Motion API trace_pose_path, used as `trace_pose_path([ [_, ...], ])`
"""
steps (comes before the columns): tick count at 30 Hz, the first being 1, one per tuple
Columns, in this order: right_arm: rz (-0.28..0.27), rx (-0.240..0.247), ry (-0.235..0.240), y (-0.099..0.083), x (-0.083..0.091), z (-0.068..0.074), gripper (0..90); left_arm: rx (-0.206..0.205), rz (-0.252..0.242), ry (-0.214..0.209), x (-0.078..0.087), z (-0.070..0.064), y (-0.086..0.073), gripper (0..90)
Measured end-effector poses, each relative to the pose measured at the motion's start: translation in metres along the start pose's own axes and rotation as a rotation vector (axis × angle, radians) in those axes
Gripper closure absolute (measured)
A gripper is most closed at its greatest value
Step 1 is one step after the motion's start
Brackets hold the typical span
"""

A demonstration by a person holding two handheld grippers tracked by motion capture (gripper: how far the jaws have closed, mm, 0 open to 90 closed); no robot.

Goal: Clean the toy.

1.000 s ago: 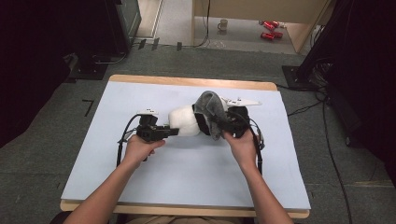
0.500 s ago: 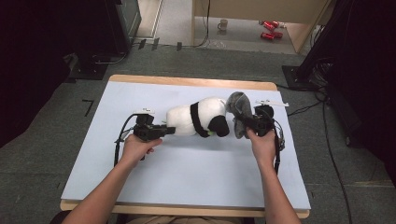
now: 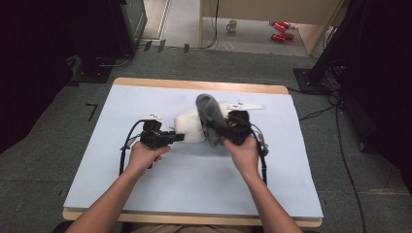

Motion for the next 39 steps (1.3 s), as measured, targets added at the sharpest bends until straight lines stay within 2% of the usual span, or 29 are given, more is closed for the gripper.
trace_pose_path([
  [3,0.052,0.056,0.042,-0.007,-0.025,0.022,72.2,-0.006,-0.004,0.002,0.001,-0.004,-0.002,67.3],
  [5,0.082,0.088,0.052,-0.014,-0.039,0.03,72.1,-0.02,-0.004,0.009,0.001,-0.007,-0.003,67.3],
  [8,0.113,0.113,0.045,-0.023,-0.052,0.032,72.0,-0.029,0.007,0.029,0.001,-0.007,-0.007,67.3],
  [11,0.108,0.089,0.055,-0.024,-0.054,0.026,71.9,-0.022,-0.001,0.024,0.001,-0.005,-0.007,67.2],
  [16,0.107,0.127,-0.007,-0.022,-0.046,0.017,71.7,-0.032,0.002,0.027,0.001,-0.003,-0.005,67.3],
  [19,0.102,0.116,-0.075,-0.02,-0.034,0.001,71.7,-0.028,-0.001,0.011,0.002,0.001,-0.003,67.3],
  [23,0.087,0.023,-0.04,-0.017,-0.016,-0.02,71.9,-0.058,0.003,0.006,0.0,-0.002,0.001,67.3],
  [28,0.064,0.002,-0.073,-0.014,0.007,-0.039,71.9,-0.065,0.006,0.003,-0.003,-0.002,0.005,67.2],
  [31,0.053,-0.009,-0.109,-0.016,0.018,-0.051,71.6,-0.078,0.009,0.003,-0.005,-0.004,0.006,67.2],
  [36,0.037,-0.059,-0.11,-0.02,0.027,-0.069,71.2,-0.096,0.011,0.009,-0.007,-0.004,0.006,67.1],
  [39,0.028,-0.087,-0.116,-0.02,0.031,-0.077,71.3,-0.09,0.012,0.012,-0.005,0.0,0.006,67.1],
])
Point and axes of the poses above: each handheld gripper's, and its own axes: x roughly backward along the jaws, y roughly out of its top, z roughly to its left, the point moved 3 cm from there along -x, roughly forward along the jaws
